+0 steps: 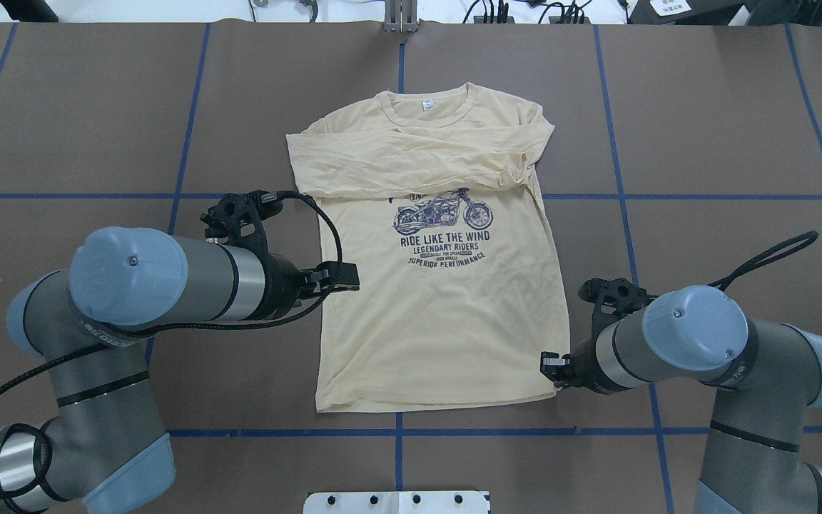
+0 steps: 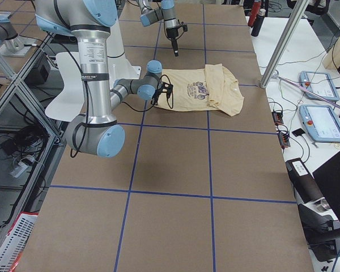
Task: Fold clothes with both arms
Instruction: 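Move both grippers to the hem corners nearest the robot and grasp them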
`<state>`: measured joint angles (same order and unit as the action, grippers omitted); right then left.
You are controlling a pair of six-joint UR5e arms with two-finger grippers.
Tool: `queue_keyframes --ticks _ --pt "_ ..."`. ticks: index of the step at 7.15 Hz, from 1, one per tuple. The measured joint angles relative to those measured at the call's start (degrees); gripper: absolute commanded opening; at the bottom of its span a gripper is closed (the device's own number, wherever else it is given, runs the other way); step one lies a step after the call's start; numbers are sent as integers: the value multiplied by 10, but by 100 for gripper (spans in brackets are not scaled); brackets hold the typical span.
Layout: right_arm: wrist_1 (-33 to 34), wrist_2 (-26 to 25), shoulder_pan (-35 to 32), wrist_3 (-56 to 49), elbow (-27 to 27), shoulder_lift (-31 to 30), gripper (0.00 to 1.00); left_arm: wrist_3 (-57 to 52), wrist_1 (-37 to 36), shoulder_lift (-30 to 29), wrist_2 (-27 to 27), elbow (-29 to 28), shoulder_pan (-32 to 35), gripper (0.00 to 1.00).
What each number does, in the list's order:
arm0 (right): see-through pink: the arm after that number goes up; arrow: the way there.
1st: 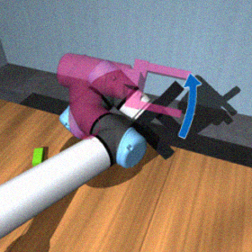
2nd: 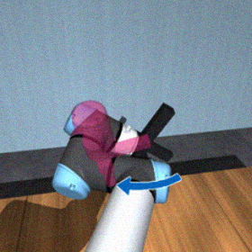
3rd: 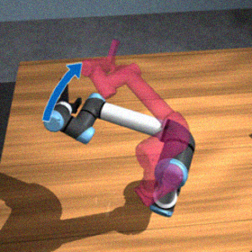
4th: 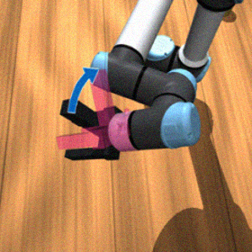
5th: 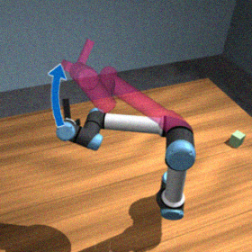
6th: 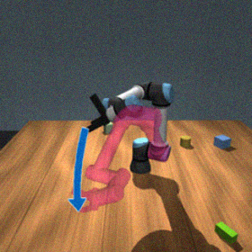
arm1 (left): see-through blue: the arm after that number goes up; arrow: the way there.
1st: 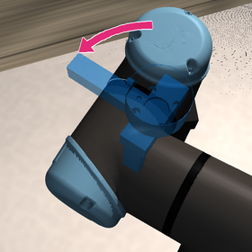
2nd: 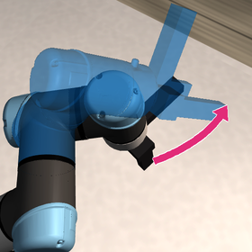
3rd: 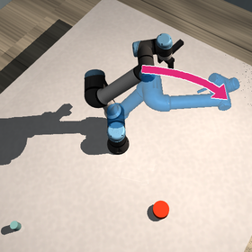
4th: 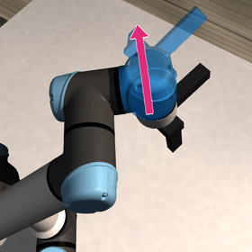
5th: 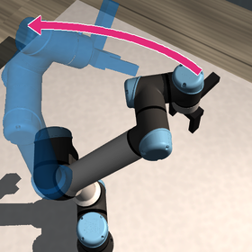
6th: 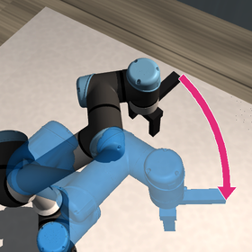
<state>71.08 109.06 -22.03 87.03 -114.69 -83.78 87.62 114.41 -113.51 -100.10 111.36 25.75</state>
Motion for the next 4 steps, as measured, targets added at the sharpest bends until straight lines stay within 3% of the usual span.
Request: queue_keyframes --ticks 2,4 --pt "-1 2 -5 0 -6 0 0 32 -6 15 6 -1 -24 100" --pt "-1 3 -9 0 -7 -1 0 81 -66 22 46 -1 -85 96"
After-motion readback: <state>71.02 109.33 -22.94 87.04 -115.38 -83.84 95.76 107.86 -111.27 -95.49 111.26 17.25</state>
